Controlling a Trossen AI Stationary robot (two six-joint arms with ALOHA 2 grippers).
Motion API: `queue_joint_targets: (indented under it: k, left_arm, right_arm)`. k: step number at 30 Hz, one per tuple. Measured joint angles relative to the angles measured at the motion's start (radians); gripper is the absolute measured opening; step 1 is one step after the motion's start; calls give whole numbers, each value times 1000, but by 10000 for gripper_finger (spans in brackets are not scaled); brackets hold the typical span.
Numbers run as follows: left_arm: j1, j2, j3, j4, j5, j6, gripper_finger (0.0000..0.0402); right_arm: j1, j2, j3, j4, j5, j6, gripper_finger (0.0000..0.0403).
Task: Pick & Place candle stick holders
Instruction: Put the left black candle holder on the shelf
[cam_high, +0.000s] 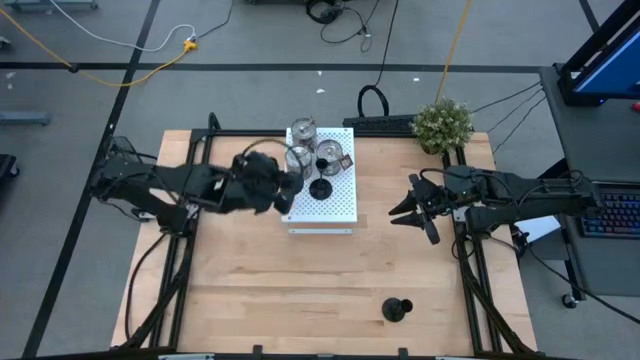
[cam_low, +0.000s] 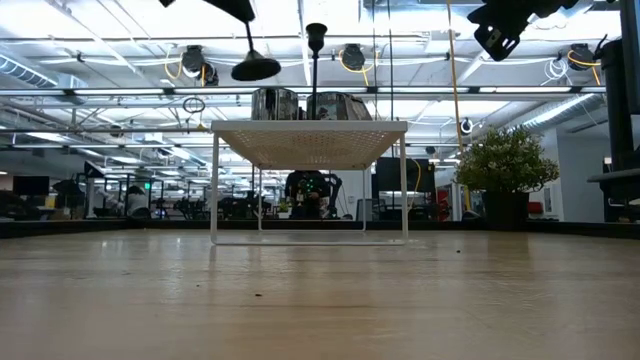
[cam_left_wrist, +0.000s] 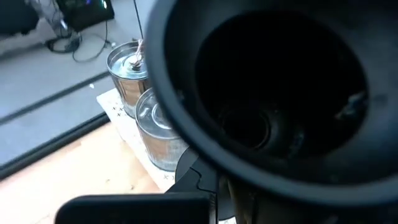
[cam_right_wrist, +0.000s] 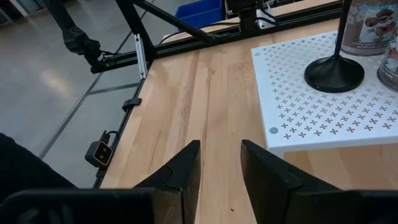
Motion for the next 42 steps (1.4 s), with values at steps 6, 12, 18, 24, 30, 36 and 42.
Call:
queue_joint_targets:
  k: [6,12,18,24,30,36,42]
  left_arm:
    - [78,34,-1,20,96,-19,12]
    - [82,82,0,8,126,-82,12]
    - [75,129,0,10,144,-124,12]
    - [73,161,0,31,159,-144,12]
    - [69,163,0,-3,174,-171,12]
    - [62,164,-1,-24,166,-176,12]
    - [61,181,-1,-19,151,-173,12]
  right_arm:
    - [0,0,0,0,0,0,105]
    - [0,0,0,-3,-1,0,105]
    - [0,0,0,-5,-1,-3,105]
    - [0,0,0,-6,-1,-4,105]
    - [0,0,0,-7,-1,-4,105]
    - [0,0,0,-7,-1,-8,105]
    - [0,0,0,-7,-1,-8,105]
